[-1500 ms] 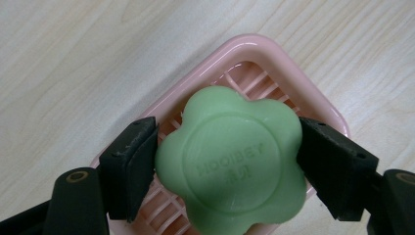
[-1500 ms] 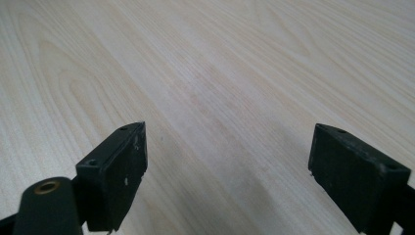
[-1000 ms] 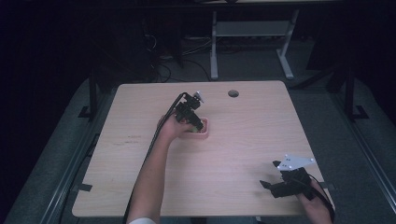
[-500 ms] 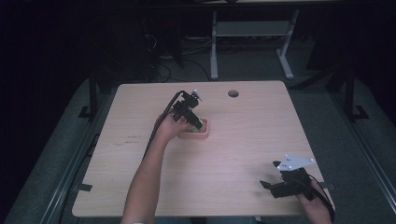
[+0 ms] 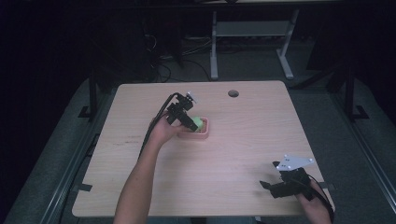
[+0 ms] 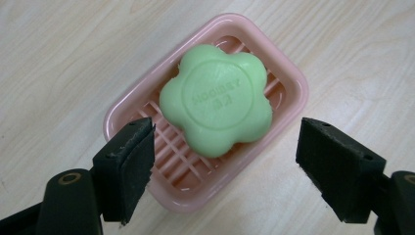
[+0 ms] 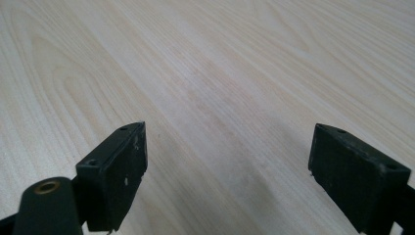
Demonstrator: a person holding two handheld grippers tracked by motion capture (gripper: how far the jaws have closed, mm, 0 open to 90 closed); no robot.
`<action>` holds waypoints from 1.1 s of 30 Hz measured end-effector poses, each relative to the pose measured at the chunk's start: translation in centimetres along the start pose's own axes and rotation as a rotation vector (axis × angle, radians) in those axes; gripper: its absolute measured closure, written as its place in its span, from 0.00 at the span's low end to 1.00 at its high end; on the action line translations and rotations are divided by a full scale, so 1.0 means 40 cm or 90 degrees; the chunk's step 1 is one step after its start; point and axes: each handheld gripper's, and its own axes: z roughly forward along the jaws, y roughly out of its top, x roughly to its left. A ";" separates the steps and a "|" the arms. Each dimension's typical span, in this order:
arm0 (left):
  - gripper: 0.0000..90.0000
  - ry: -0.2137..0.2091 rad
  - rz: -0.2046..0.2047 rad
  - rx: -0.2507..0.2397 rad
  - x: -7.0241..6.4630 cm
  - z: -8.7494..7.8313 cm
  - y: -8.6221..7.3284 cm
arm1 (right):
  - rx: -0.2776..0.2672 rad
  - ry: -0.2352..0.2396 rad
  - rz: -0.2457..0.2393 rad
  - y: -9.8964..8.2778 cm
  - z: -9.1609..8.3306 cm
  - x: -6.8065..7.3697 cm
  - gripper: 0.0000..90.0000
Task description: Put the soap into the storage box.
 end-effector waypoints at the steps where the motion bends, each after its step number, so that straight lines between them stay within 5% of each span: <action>1: 0.24 -0.002 0.002 -0.002 0.000 -0.002 -0.003 | 0.001 0.000 0.002 0.000 0.001 0.001 0.16; 23: 0.24 -0.011 0.016 0.002 -0.017 -0.028 -0.055 | 0.003 -0.016 -0.004 -0.005 0.005 -0.004 0.16; 33: 0.24 -0.017 0.017 -0.020 -0.022 -0.048 -0.086 | 0.010 -0.022 0.006 -0.005 0.007 -0.002 0.16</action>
